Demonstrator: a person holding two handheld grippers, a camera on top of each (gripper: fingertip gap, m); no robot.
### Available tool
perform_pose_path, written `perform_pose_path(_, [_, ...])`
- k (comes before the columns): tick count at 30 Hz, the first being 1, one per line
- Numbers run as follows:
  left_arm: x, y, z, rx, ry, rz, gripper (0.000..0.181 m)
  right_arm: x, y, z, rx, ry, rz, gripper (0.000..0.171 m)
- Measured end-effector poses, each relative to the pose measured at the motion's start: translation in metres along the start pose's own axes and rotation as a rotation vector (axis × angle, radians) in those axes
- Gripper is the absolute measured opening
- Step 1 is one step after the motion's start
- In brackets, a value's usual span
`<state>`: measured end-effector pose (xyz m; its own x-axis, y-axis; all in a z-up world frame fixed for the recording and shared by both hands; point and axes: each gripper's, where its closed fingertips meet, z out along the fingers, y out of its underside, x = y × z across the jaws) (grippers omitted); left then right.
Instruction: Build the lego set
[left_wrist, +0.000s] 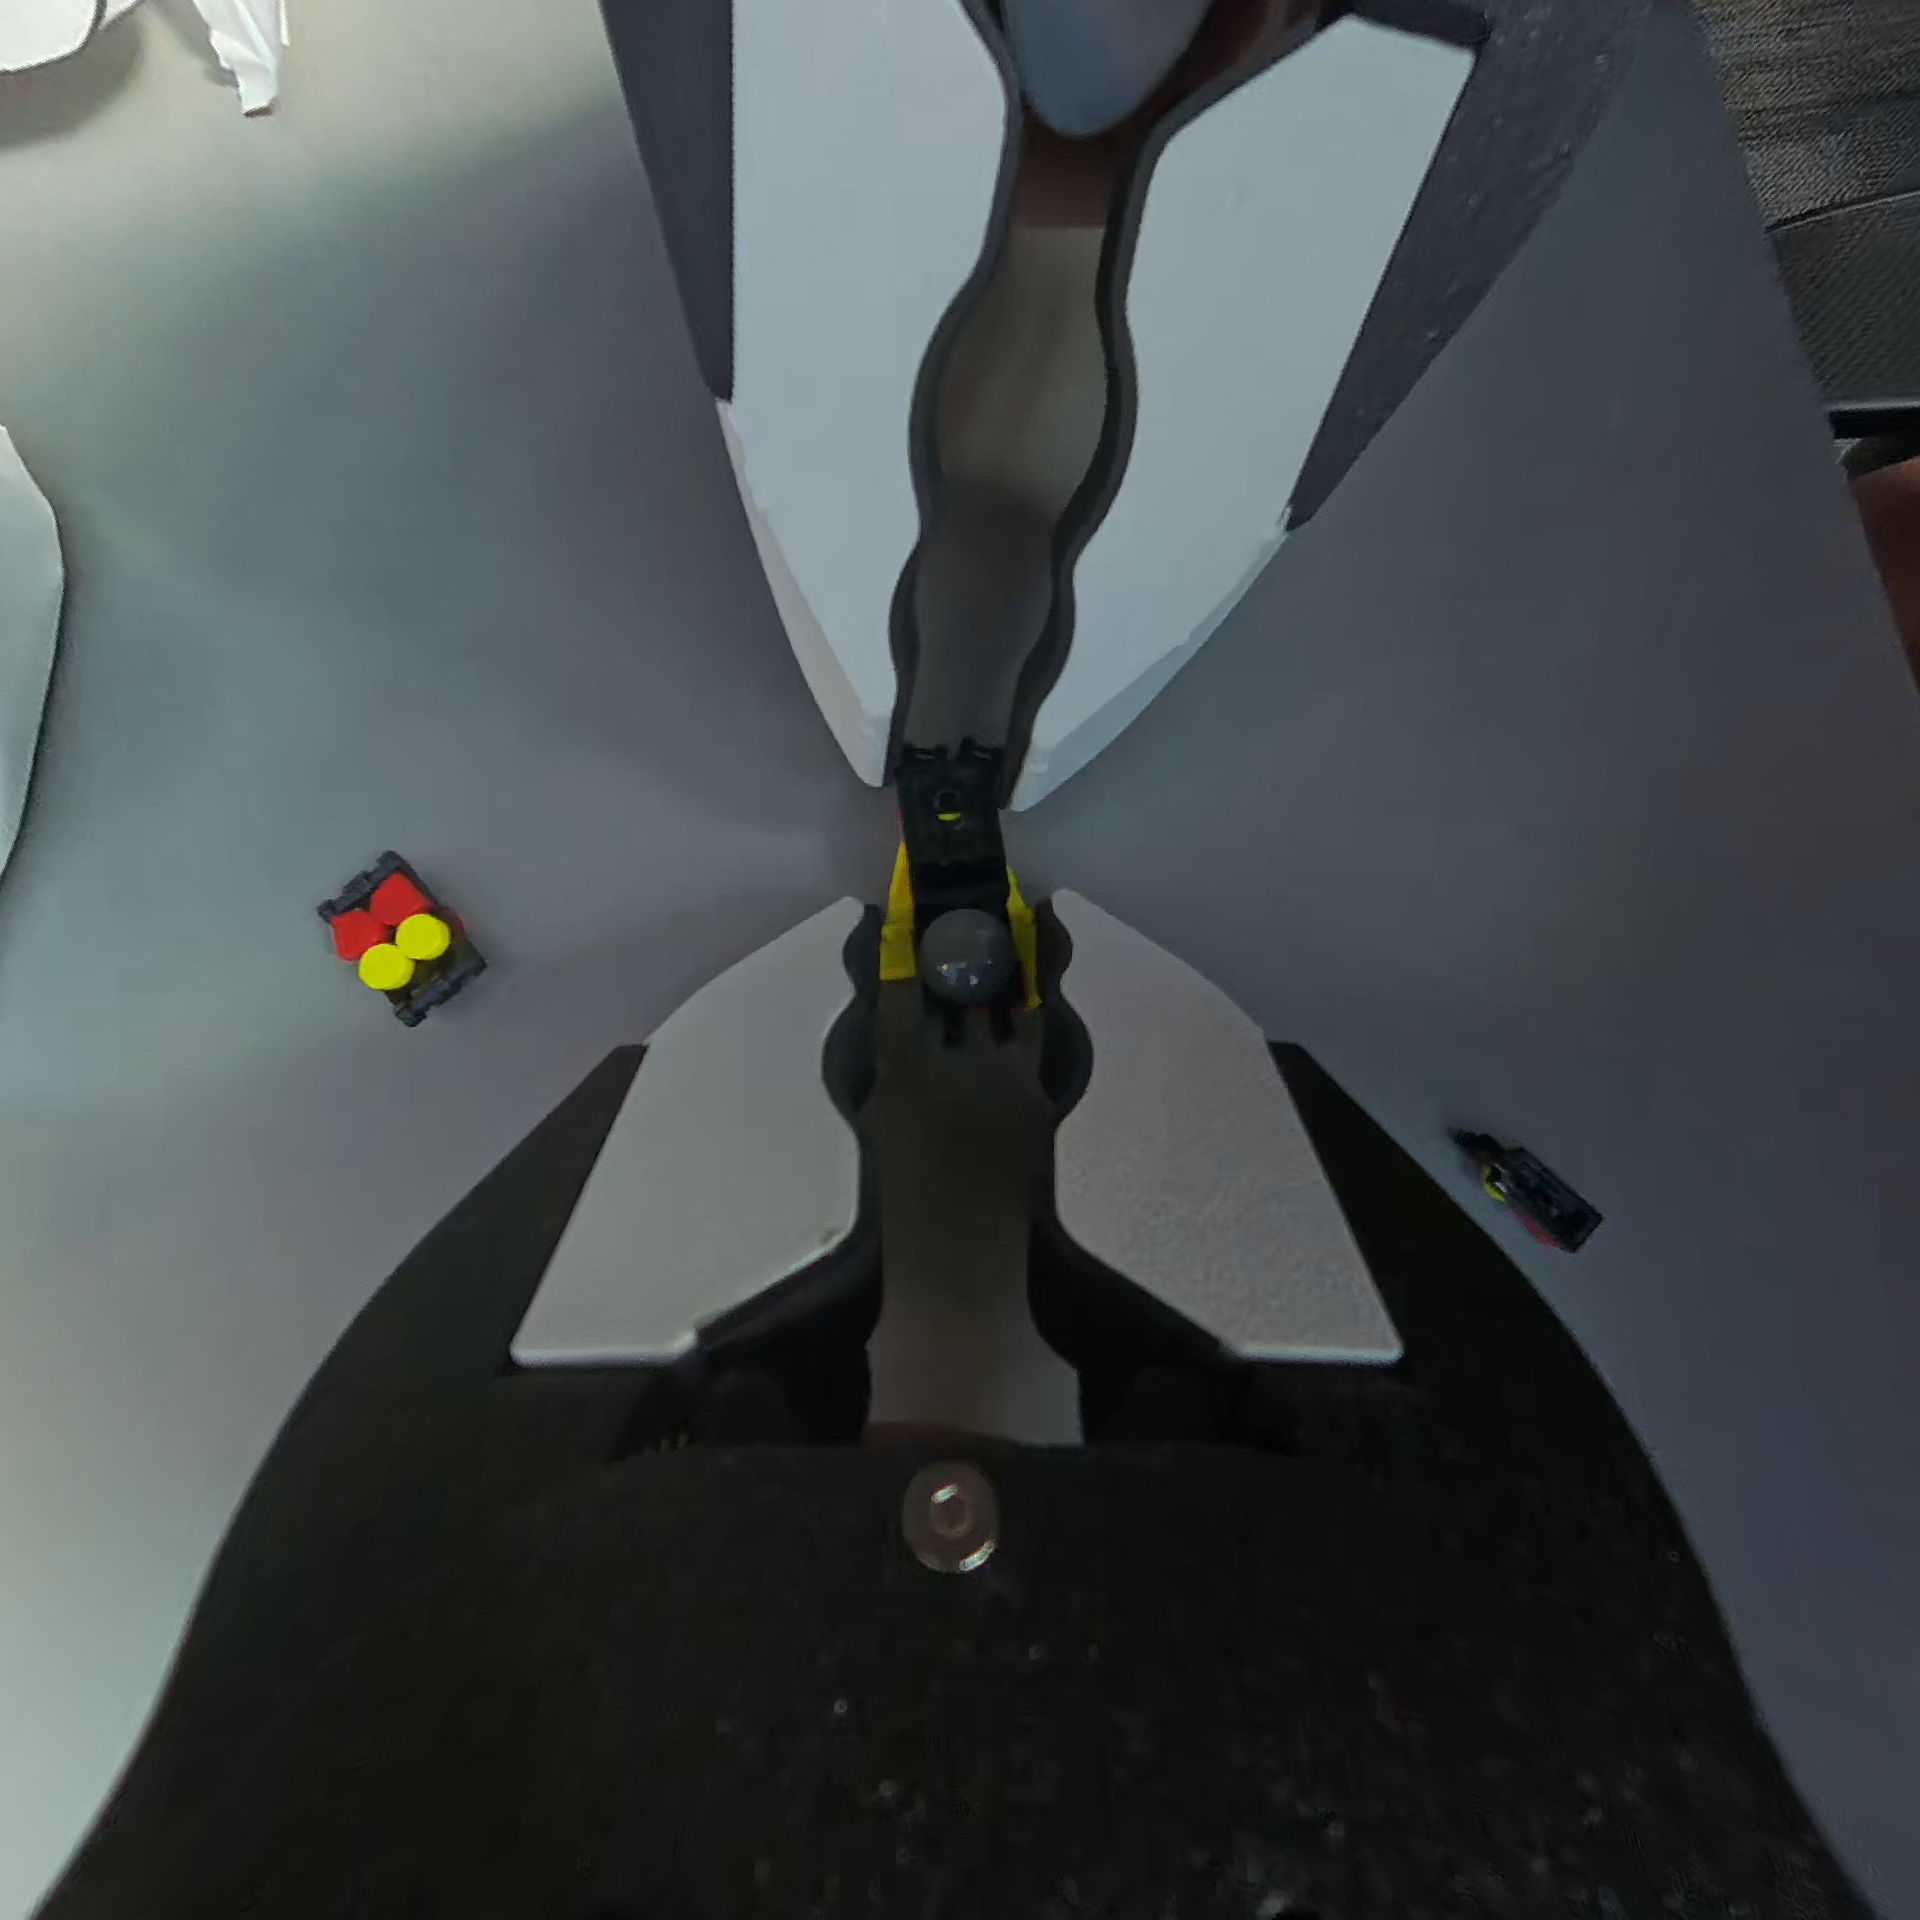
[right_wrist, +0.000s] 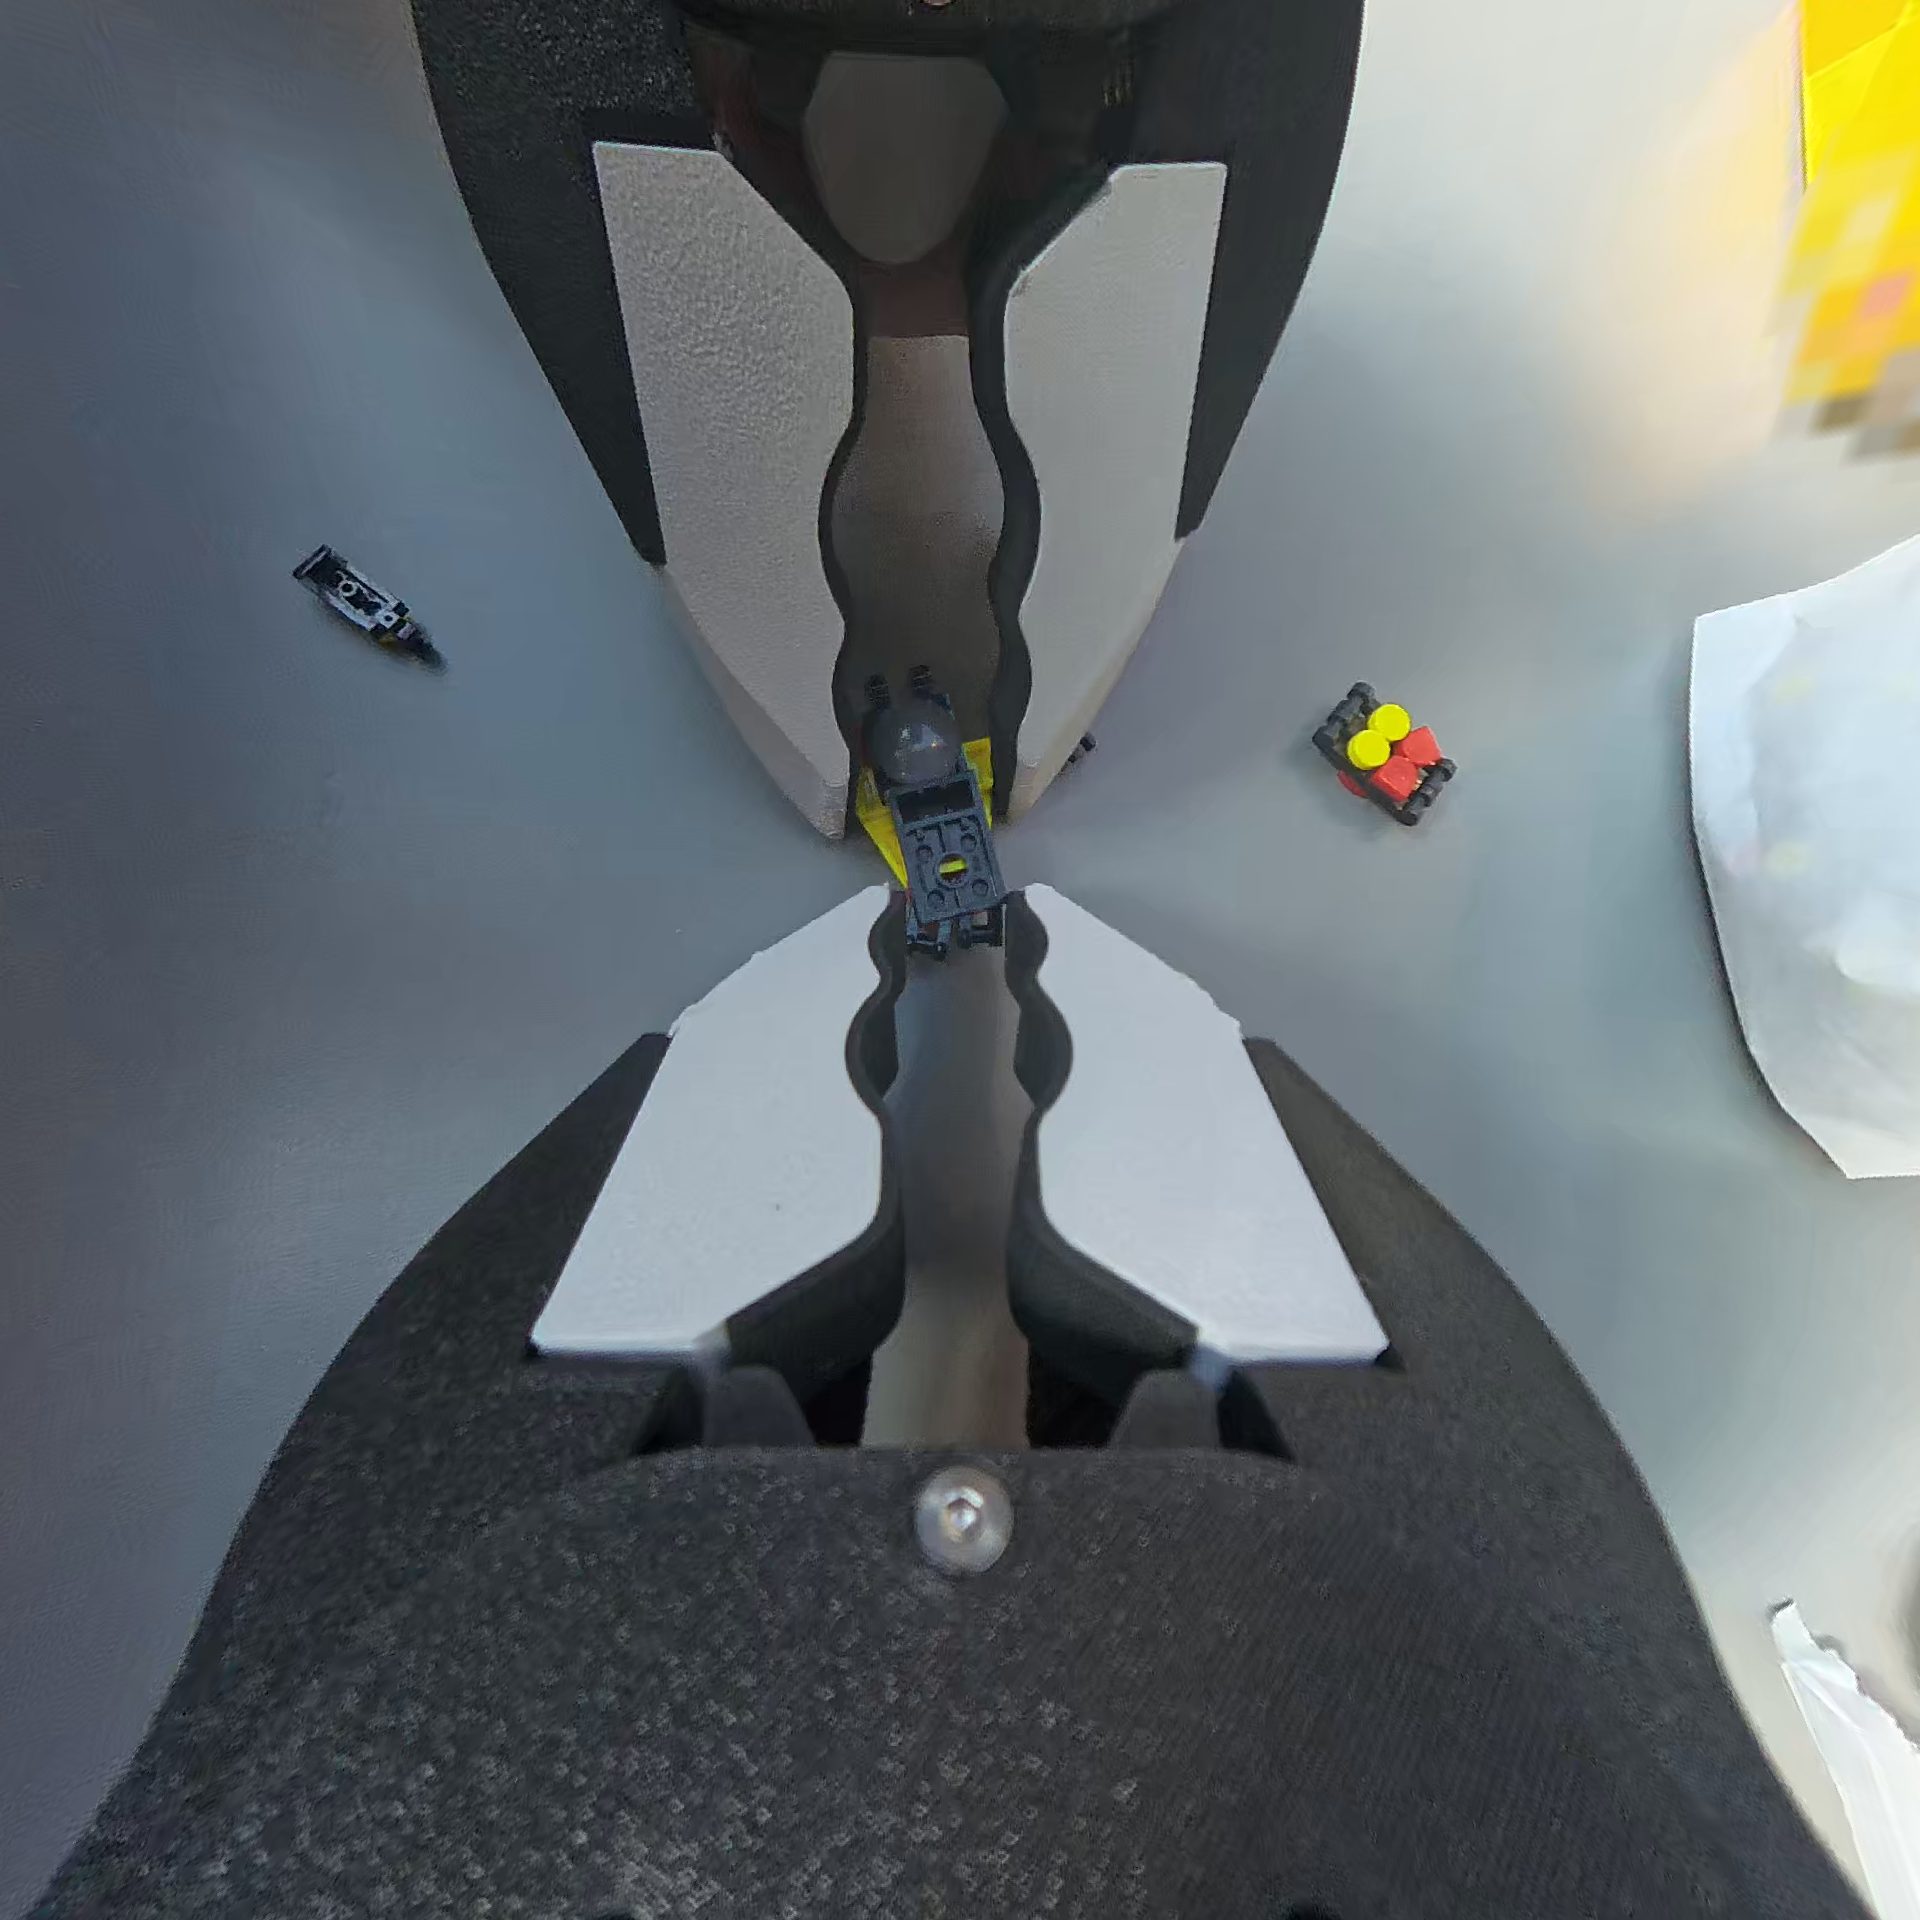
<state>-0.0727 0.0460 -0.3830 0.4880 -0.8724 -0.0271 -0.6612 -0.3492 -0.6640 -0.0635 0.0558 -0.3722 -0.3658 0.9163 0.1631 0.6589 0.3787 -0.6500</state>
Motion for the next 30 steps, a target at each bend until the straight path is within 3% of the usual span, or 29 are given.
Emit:
perform_pose_path(7, [0.003, -0.001, 0.002, 0.009, 0.109, 0.065, 0.027, -0.003, -0.006, -0.006, 0.078, -0.04, -0.032, 0.022])
perform_pose_path(13, [0.002, -0.002, 0.002, 0.011, 0.121, 0.067, 0.027, -0.004, -0.005, 0.002, 0.036, -0.087, -0.085, 0.016])
perform_pose_path(16, [-0.001, -0.001, 0.001, 0.04, 0.126, 0.01, 0.027, 0.0, -0.009, 0.002, 0.032, 0.044, -0.166, 0.016])
perform_pose_path(21, [-0.002, -0.001, 0.002, 0.047, 0.108, 0.015, 0.027, 0.001, -0.013, -0.003, -0.098, 0.378, -0.489, 0.016])
perform_pose_path(25, [-0.003, -0.001, 0.002, 0.053, 0.08, 0.019, 0.027, 0.001, -0.019, -0.012, -0.068, 0.539, -0.662, 0.016])
perform_pose_path(30, [-0.002, -0.002, 0.002, 0.053, 0.063, 0.041, 0.027, 0.005, -0.008, -0.023, -0.03, 0.533, -0.549, 0.016])
